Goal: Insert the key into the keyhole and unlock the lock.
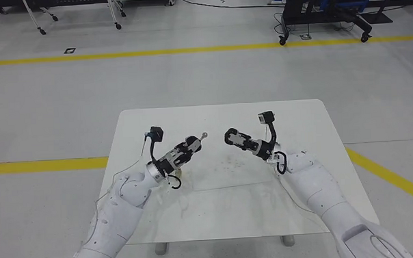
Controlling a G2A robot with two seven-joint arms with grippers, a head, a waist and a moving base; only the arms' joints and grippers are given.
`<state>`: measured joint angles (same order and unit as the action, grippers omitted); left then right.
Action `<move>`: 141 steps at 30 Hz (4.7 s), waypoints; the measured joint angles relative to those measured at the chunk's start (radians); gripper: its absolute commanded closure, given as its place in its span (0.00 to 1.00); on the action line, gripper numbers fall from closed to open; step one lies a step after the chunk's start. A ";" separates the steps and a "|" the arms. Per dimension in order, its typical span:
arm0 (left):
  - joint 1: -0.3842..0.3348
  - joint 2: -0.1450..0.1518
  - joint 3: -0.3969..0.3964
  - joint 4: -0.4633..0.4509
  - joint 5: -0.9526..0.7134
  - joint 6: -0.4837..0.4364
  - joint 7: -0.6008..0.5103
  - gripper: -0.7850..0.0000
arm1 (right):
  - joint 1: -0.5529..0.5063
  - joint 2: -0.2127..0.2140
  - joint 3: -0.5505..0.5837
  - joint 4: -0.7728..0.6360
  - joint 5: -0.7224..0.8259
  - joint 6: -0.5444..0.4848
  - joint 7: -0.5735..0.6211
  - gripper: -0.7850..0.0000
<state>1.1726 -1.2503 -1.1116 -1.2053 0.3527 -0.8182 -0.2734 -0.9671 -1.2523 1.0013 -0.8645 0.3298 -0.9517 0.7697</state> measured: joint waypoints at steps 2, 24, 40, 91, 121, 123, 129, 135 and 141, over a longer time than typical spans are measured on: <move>0.000 0.000 0.001 0.001 -0.005 -0.001 -0.002 1.00 | 0.000 0.000 0.000 0.000 0.000 0.000 0.000 0.00; -0.019 0.014 0.050 -0.018 -0.005 -0.067 -0.221 1.00 | -0.077 0.086 0.119 -0.278 -0.694 -0.051 -0.039 0.00; -0.046 0.030 0.098 -0.004 -0.022 -0.134 -0.329 1.00 | -0.069 0.116 0.051 -0.298 -0.556 -0.061 0.038 0.59; 0.087 0.109 -0.111 -0.273 0.509 0.087 -0.043 0.00 | -0.068 0.224 0.020 -0.296 -0.426 -0.061 -0.063 1.00; 0.187 0.139 -0.101 -0.358 0.841 0.229 -0.266 0.55 | -0.078 0.230 0.029 -0.307 -0.430 -0.061 -0.075 1.00; 0.184 0.140 -0.097 -0.354 0.840 0.232 -0.266 0.61 | -0.078 0.230 0.029 -0.307 -0.430 -0.061 -0.075 1.00; 0.171 0.138 -0.078 -0.332 0.852 0.246 -0.245 0.98 | -0.078 0.230 0.029 -0.307 -0.430 -0.061 -0.075 1.00; 0.157 0.135 -0.059 -0.312 0.866 0.258 -0.233 1.00 | -0.078 0.230 0.029 -0.307 -0.430 -0.061 -0.075 1.00; 0.150 0.134 -0.050 -0.302 0.876 0.280 -0.208 1.00 | -0.078 0.230 0.029 -0.307 -0.430 -0.061 -0.075 1.00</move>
<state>1.3228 -1.1163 -1.1620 -1.5071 1.2285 -0.5378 -0.4815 -1.0447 -1.0222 1.0302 -1.1716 -0.1000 -1.0123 0.6943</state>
